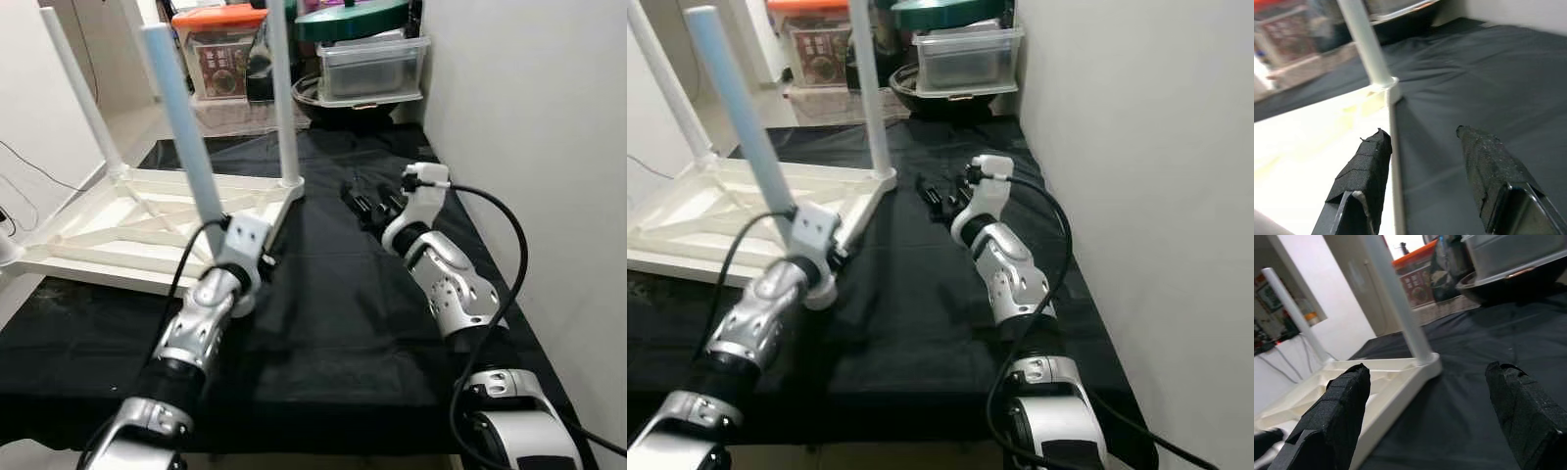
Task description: Building children table
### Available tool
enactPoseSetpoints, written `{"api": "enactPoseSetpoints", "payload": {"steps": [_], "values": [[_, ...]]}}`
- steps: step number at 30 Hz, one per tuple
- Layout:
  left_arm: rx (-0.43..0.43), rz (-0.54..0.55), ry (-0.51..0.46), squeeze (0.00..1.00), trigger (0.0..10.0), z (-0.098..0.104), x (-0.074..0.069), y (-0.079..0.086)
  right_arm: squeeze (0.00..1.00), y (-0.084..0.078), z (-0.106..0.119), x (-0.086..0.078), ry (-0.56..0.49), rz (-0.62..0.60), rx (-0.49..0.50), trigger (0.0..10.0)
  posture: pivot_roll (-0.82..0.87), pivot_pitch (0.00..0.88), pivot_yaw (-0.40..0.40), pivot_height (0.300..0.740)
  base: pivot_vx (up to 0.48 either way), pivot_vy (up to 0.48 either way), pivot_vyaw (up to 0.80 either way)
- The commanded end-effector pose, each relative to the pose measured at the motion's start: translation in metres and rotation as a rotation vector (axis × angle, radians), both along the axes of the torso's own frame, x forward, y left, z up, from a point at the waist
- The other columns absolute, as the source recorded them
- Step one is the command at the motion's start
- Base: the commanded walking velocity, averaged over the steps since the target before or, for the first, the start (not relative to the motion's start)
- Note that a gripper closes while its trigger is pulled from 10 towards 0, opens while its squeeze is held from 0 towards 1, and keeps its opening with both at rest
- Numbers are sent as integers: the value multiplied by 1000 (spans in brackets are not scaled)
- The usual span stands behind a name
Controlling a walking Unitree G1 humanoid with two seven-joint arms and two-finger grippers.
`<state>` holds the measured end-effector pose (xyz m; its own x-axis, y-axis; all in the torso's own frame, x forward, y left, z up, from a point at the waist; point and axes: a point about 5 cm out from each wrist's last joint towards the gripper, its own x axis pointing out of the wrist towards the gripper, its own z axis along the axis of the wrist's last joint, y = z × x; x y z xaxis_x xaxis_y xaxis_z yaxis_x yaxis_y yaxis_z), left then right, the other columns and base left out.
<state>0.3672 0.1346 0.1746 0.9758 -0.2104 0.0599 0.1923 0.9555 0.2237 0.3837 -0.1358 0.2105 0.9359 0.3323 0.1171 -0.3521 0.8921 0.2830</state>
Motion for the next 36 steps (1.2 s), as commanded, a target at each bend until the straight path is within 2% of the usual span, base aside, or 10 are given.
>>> {"api": "enactPoseSetpoints", "payload": {"steps": [1,4,6,9,16,21,29,31,35,36], "values": [[43,106,-5,0,10000,-5,1,17,0,8,-1,2,-8,11,-25,10000,-20,97,68,740,0,0,0],[79,147,1,0,10000,-12,-2,17,0,10,-2,4,-10,1,-36,10000,-13,93,61,740,0,0,0],[79,147,1,0,10000,-12,-2,17,0,10,-2,4,-10,1,-36,10000,-13,93,61,740,0,0,0],[91,141,20,0,10000,-24,-8,13,0,11,-3,4,-9,-8,-36,10000,-13,93,61,740,0,0,0],[45,120,23,0,10000,-32,-15,3,0,12,-9,3,8,-30,-21,10000,-13,94,55,740,0,0,0],[-3,94,-37,0,10000,-24,-29,-14,0,18,-20,-2,11,-22,-45,10000,-14,92,55,740,53,-246,0],[-47,115,-28,0,10000,-24,-32,-9,0,19,-22,-2,4,-15,-60,10000,-15,87,51,740,342,-317,0],[-87,153,-39,0,10000,-18,-30,1,0,18,-22,-2,4,-17,-67,10000,-20,81,51,740,137,0,0],[-96,169,-49,0,10000,-14,-30,6,0,18,-22,-1,2,-18,-68,10000,-20,81,51,740,0,0,0],[-101,149,-82,0,10000,-6,-37,4,0,20,-23,-3,-8,-5,-88,10000,-19,77,48,740,0,0,0]]}}
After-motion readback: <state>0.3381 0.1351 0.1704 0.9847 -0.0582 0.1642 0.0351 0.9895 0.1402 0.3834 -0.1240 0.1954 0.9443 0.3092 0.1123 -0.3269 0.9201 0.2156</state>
